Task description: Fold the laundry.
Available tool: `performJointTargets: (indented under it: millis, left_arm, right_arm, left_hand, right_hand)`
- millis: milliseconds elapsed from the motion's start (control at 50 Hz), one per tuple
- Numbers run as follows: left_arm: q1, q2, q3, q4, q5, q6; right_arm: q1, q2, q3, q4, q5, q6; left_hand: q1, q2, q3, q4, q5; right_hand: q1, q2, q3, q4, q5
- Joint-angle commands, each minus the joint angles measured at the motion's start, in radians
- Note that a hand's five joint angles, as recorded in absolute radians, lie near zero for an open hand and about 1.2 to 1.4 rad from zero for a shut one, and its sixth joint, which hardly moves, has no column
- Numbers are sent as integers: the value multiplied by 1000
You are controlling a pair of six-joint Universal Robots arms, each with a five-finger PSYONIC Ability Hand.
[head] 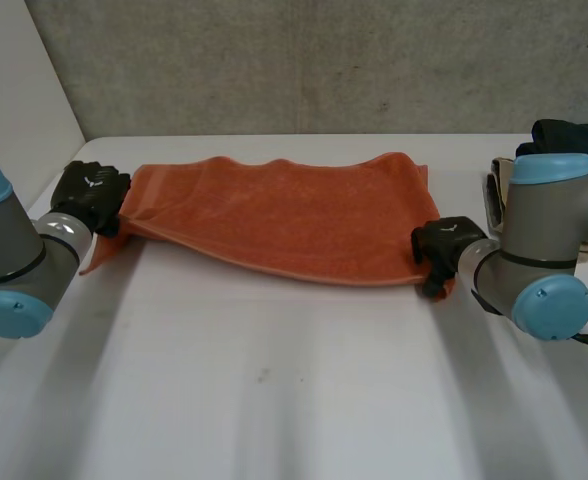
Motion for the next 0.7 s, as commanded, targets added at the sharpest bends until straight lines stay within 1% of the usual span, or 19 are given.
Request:
performJointTargets:
  millis: [20, 60, 100, 120, 160, 180, 220, 280, 360, 380, 420, 440, 500, 520, 560, 580, 640, 660, 700]
  left_arm:
    - [-1, -4, 2, -2, 3, -9]
    - [0, -3, 2, -3, 1, -9]
    - [5, 0, 2, -3, 3, -11]
    - [5, 0, 2, -3, 3, -9]
    - [5, 4, -1, -9, -2, -8]
    - [5, 7, -2, -13, -2, -8]
    - [3, 16, -10, -32, -3, -8]
    - [3, 34, -24, -71, -6, -5]
    - [3, 89, -60, -188, -6, 29]
    - [5, 117, -79, -243, -6, 55]
    - [8, 146, -100, -295, -6, 78]
    - [15, 177, -125, -362, -8, 112]
    - [31, 224, -158, -458, -8, 161]
    - [38, 247, -180, -531, -11, 194]
    - [46, 266, -198, -593, -14, 227]
    - [54, 276, -217, -657, -17, 265]
    - [65, 277, -232, -739, -17, 319]
    - [65, 271, -232, -772, -19, 352]
    - [65, 258, -223, -773, -19, 385]
  right_arm:
    - [-22, -19, 0, 24, 75, 110]
    - [-30, -18, -3, 39, 75, 120]
    - [-38, -13, -11, 61, 81, 122]
    - [-39, -15, -11, 68, 82, 120]
    - [-47, -19, -3, 76, 98, 117]
    - [-49, -19, 2, 76, 104, 114]
    - [-47, -35, 21, 61, 119, 95]
    - [-49, -73, 51, 49, 115, 45]
    - [-50, -150, 113, 70, 81, -94]
    - [-49, -185, 141, 93, 60, -166]
    - [-50, -220, 173, 136, 44, -258]
    - [-50, -255, 211, 188, 33, -336]
    - [-56, -308, 271, 300, 30, -462]
    - [-61, -343, 313, 394, 36, -540]
    - [-65, -372, 351, 469, 42, -599]
    - [-72, -399, 386, 543, 47, -652]
    - [-76, -427, 414, 596, 49, -692]
    - [-78, -441, 410, 581, 46, -699]
    - [-79, -435, 390, 540, 42, -691]
  left_hand:
    - [226, 198, 206, 198, 241]
    - [226, 198, 206, 198, 241]
    - [226, 198, 206, 198, 241]
    - [226, 198, 206, 198, 241]
    - [226, 198, 206, 198, 241]
    - [226, 198, 206, 198, 241]
    - [226, 198, 206, 198, 241]
    - [226, 198, 206, 198, 241]
    - [226, 198, 206, 198, 241]
    - [226, 198, 206, 198, 241]
    - [226, 198, 206, 198, 241]
    - [226, 198, 206, 198, 241]
    - [226, 198, 206, 198, 241]
    - [226, 198, 206, 198, 241]
    - [226, 198, 206, 198, 241]
    - [226, 198, 206, 198, 241]
    - [226, 198, 206, 198, 241]
    - [226, 198, 206, 198, 241]
    - [226, 198, 206, 198, 241]
  right_hand:
    - [5, 0, -3, 8, 24]
    - [14, 8, 6, 16, 33]
    - [116, 111, 108, 119, 135]
    - [216, 210, 208, 218, 235]
    - [640, 635, 633, 643, 660]
    - [712, 707, 705, 715, 732]
    - [713, 708, 705, 716, 732]
    - [713, 708, 705, 716, 732]
    - [713, 708, 705, 716, 732]
    - [713, 708, 705, 716, 732]
    - [713, 708, 705, 716, 732]
    - [713, 708, 705, 716, 732]
    - [713, 708, 705, 716, 732]
    - [713, 708, 705, 716, 732]
    - [713, 708, 705, 716, 732]
    - [713, 708, 705, 716, 732]
    - [713, 708, 705, 716, 732]
    - [713, 708, 705, 716, 732]
    - [713, 708, 705, 716, 732]
